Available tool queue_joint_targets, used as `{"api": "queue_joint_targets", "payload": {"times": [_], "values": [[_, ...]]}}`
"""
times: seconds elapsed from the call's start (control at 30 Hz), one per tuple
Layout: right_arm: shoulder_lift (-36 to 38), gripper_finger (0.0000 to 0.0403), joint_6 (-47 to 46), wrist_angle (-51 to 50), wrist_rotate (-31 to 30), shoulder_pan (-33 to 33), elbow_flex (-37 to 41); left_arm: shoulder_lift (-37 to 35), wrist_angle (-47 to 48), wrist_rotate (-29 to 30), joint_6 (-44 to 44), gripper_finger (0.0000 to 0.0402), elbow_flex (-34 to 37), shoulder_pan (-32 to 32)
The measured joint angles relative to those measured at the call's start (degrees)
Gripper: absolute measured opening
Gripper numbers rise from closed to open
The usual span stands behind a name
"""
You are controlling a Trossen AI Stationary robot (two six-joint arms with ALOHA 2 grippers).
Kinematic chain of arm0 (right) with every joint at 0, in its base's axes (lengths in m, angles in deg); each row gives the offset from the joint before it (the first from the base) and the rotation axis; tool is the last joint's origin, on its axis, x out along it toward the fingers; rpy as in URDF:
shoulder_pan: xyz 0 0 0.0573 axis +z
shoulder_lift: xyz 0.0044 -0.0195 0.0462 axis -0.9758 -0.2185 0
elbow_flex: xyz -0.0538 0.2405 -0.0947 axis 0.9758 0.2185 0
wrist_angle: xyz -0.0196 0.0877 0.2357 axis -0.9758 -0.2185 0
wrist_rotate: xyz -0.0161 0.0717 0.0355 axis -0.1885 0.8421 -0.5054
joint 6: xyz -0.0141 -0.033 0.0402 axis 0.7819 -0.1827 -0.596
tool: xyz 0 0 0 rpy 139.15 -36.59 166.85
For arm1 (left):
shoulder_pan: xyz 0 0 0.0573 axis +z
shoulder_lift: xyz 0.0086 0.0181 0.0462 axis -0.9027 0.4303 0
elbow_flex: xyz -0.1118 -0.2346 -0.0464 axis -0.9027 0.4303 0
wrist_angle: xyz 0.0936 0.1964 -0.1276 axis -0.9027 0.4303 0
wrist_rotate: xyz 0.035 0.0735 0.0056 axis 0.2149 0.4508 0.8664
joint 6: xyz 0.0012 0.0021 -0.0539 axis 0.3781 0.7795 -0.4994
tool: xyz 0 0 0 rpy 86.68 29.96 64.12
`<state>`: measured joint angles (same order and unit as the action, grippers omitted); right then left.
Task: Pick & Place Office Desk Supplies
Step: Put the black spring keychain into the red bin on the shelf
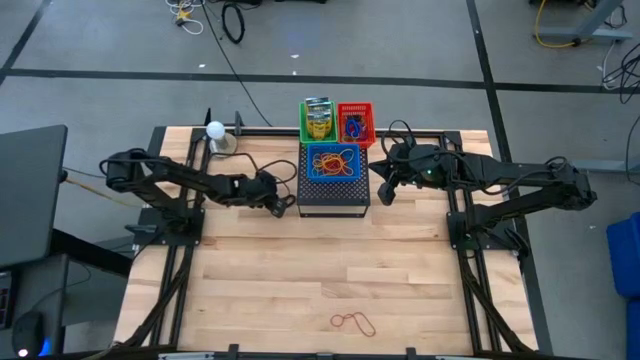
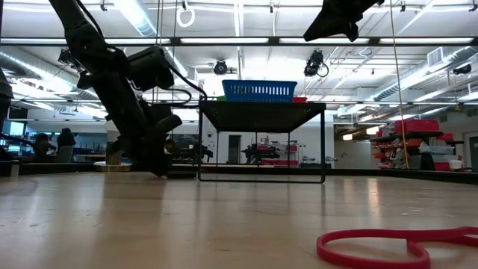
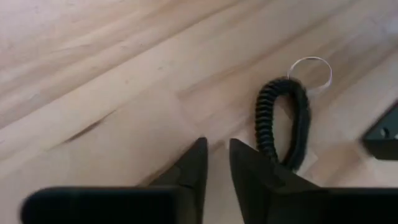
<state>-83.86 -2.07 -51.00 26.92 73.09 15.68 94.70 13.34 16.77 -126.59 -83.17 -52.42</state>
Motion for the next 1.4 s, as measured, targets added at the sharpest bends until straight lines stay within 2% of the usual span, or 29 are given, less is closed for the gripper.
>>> {"api": "queue_joint_targets", "payload": {"times": [0.2, 0.57, 0.7, 1.03, 1.4], "values": [[0.0, 0.0023, -0.1, 0.0, 0.0, 0.0, 0.0, -2.0, 7.3, -0.1, 1.0, 0.0009, -1.1, 0.0], [0.0, 0.0023, -0.1, 0.0, 0.0, 0.0, 0.0, -9.9, 26.9, -0.8, 2.0, 0.0008, -3.5, 0.0], [0.0, 0.0023, 0.0, 0.0, 0.0, 0.0, 0.0, -11.5, 29.5, -3.3, 1.2, 0.0020, -3.5, 0.0], [0.0, 0.0023, 0.6, 0.0, 0.0, 0.0, 0.0, -11.5, 31.1, -7.9, 2.8, 0.0087, -4.5, 1.0], [0.0, 0.0023, 0.6, 0.0, 0.0, 0.0, 0.0, -11.5, 38.4, -7.5, 13.9, 0.0110, -11.6, 4.7]]}}
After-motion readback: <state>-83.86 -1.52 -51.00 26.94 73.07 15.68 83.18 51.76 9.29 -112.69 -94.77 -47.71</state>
